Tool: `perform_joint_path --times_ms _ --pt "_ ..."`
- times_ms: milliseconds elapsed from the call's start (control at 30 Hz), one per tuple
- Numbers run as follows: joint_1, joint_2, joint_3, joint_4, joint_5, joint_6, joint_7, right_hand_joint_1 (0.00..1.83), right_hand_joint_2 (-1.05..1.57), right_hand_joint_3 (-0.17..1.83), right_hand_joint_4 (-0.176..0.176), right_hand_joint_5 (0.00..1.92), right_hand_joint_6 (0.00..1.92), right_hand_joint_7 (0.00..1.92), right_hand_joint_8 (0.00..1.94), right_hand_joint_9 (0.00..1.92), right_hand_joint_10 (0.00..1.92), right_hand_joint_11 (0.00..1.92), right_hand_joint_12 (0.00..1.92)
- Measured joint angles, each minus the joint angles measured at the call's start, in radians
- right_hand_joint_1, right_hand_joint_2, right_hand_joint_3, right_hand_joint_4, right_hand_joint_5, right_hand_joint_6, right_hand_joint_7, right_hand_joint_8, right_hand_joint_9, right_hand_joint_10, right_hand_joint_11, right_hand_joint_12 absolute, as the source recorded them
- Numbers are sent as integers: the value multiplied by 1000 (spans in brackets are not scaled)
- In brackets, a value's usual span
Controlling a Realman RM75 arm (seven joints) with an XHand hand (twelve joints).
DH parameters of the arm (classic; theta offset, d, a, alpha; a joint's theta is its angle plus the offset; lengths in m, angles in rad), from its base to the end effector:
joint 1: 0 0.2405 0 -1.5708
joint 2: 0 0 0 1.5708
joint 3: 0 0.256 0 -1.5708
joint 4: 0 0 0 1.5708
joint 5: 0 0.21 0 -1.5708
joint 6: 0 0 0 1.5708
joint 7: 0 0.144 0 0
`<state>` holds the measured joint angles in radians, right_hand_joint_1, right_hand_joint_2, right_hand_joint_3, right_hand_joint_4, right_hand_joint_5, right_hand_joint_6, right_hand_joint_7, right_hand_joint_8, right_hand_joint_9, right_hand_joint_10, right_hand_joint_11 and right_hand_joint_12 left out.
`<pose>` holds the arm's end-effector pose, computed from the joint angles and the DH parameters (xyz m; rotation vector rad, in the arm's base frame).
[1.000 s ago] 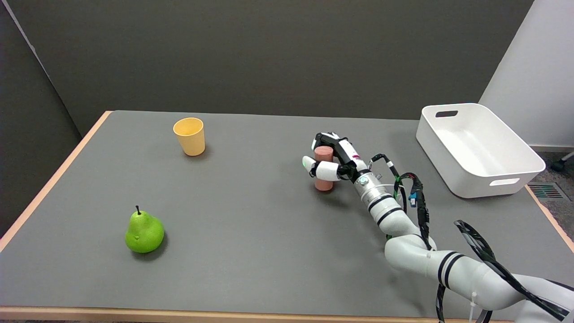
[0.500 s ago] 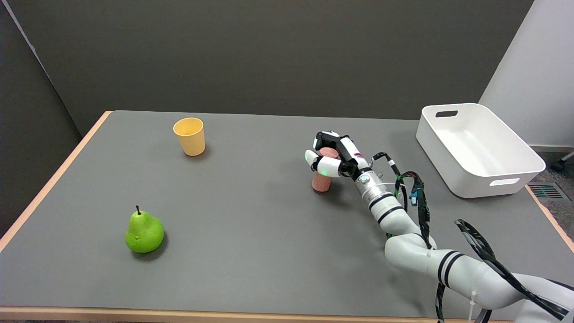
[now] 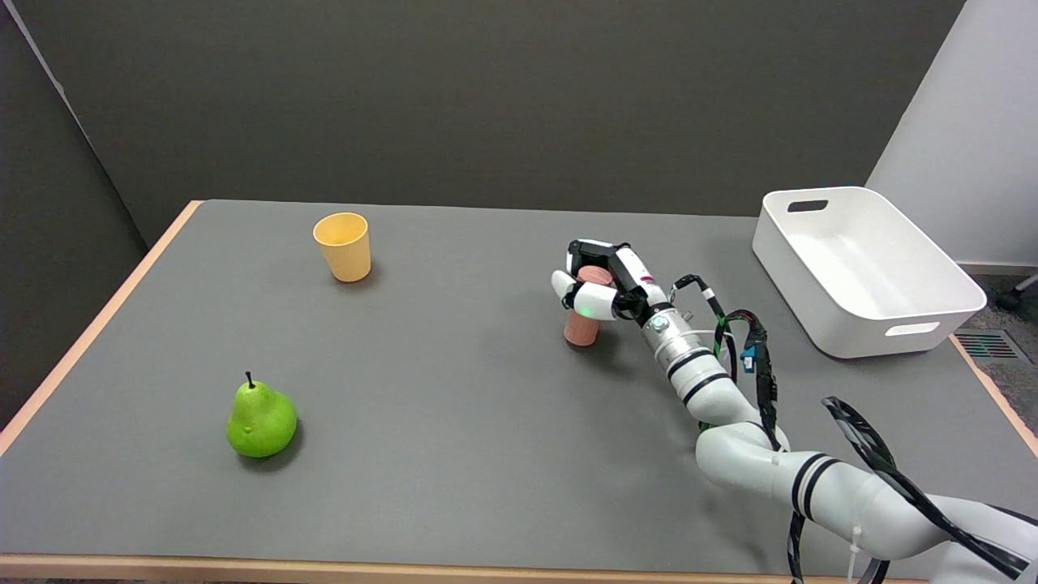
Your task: Pick up the wooden cylinder.
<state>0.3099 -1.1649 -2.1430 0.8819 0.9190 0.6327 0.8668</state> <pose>-0.3229 -0.3931 0.3184 1.3890 -0.8283 0.9475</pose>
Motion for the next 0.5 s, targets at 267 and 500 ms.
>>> perform_joint_path --times_ms 267,500 --pt "-1 0 -1 2 -7 10 0 876 881 1069 -3 674 1921 580 1941 795 1921 43 1921" --pt "-1 0 0 5 -10 20 -12 874 886 1061 -3 671 1921 593 1941 828 1921 84 1921"
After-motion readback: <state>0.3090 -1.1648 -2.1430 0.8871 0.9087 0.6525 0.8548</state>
